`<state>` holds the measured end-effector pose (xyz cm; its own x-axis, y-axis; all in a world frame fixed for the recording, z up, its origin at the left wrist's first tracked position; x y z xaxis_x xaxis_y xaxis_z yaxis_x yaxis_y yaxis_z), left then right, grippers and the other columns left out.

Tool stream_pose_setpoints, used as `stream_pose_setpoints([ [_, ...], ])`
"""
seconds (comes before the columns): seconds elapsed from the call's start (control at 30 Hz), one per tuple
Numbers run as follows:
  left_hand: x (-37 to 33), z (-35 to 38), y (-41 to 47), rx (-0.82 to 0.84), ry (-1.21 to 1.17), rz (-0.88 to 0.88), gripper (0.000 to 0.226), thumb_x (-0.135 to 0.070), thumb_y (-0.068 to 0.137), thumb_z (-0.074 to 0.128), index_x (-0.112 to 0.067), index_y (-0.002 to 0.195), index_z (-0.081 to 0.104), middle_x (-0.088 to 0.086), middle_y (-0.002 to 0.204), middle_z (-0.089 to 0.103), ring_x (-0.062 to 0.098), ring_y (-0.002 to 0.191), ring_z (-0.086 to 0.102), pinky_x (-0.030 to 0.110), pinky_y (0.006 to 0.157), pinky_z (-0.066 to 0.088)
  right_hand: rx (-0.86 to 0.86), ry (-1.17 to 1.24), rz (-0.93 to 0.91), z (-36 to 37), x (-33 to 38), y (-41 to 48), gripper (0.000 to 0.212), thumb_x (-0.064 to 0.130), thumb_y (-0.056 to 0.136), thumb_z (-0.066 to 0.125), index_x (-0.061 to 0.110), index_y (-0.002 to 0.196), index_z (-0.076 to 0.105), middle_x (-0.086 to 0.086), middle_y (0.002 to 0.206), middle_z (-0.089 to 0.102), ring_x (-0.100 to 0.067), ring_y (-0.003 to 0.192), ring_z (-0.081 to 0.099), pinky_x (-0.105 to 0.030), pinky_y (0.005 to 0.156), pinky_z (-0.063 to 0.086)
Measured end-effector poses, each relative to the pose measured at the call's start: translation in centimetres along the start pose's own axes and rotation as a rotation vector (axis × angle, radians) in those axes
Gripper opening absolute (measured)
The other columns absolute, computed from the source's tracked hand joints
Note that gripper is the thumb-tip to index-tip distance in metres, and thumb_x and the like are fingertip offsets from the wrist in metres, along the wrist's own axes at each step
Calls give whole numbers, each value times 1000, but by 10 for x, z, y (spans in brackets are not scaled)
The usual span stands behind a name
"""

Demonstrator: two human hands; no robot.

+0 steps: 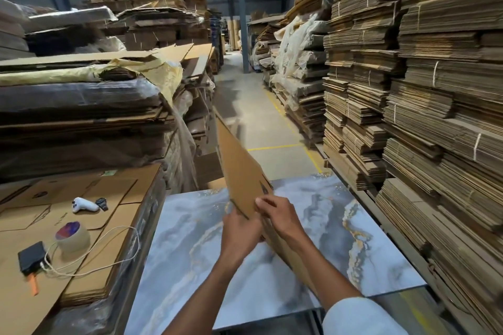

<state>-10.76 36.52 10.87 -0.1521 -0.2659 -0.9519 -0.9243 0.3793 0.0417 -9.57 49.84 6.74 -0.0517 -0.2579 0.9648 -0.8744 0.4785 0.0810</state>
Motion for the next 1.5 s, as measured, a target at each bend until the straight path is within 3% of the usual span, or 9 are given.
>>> stream_pose_setpoints([
  [0.13, 15, -14, 13, -85, -286, -100, 21, -4, 93, 55, -23, 92, 65, 3, 88, 73, 24, 77, 74, 39, 62, 63, 47, 235, 78, -12, -16, -42, 52, 48, 94, 63, 5, 64, 71, -20, 70, 72, -26, 58, 62, -34, 55, 46],
  [0.2, 33, -22, 20, -96, -365, -136, 23, 1, 94, 54, -20, 97, 63, 9, 96, 73, 27, 83, 74, 40, 64, 63, 286, 237, 164, -4, -23, -63, 58, 55, 93, 63, 2, 72, 73, -25, 76, 73, -29, 59, 66, -30, 50, 48],
  [0.27, 50, -29, 24, -101, -451, -149, 23, 3, 97, 53, -18, 102, 61, 13, 103, 71, 29, 85, 73, 37, 63, 63, 424, 341, 374, 9, -40, -77, 59, 55, 96, 61, -3, 96, 72, -25, 92, 74, -34, 76, 73, -38, 65, 60],
  [0.37, 75, -41, 23, -110, -580, -180, 28, 6, 97, 53, -17, 112, 60, 13, 109, 70, 34, 92, 71, 41, 66, 64, 214, 890, 619, 22, -69, -87, 59, 49, 95, 64, 1, 129, 60, -29, 120, 67, -48, 108, 68, -60, 96, 54],
  [0.5, 111, -58, 10, -132, -702, -245, 44, 7, 94, 59, -7, 135, 52, 20, 121, 67, 38, 95, 72, 45, 68, 63, -257, 1351, 606, 12, -92, -77, 51, 35, 95, 68, 7, 136, 56, -26, 124, 67, -44, 117, 62, -57, 92, 57],
  [0.77, 162, -75, -13, -205, -895, -416, 49, 5, 92, 58, 0, 140, 50, 27, 126, 65, 43, 95, 68, 41, 64, 62, -327, 1116, 579, 0, -101, -64, 36, 7, 97, 62, 7, 133, 61, -17, 119, 69, -35, 105, 65, -43, 59, 62],
  [1.03, 158, -65, -19, -174, -887, -539, 25, -19, 94, 69, -9, 115, 64, 11, 97, 69, 22, 68, 62, 27, 51, 54, -338, 1060, 582, 8, -100, -71, 39, 0, 96, 62, 6, 134, 58, -22, 127, 67, -39, 107, 66, -46, 58, 62],
  [1.13, 161, -62, -21, -153, -903, -584, 23, -13, 95, 65, -5, 116, 62, 11, 83, 65, 16, 51, 54, 21, 41, 46, -351, 1054, 585, 10, -97, -74, 41, 3, 94, 66, 6, 134, 58, -22, 124, 69, -39, 109, 66, -45, 59, 62],
  [1.5, 150, -87, -35, -91, -1029, -536, 16, -5, 95, 60, -2, 111, 58, 15, 94, 63, 16, 54, 45, 21, 45, 45, -337, 1089, 492, 23, -82, -75, 28, -1, 95, 63, 11, 120, 62, -11, 104, 72, -32, 94, 67, -41, 55, 61],
])
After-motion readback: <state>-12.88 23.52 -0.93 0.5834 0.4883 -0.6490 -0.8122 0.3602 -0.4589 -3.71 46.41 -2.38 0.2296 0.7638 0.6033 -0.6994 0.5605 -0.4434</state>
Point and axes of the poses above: each hand's wrist, its own y-axis towards the middle knuckle, its own z-axis out of the palm, x = y × z, the point moved 2 cm from there along y, towards the middle knuckle
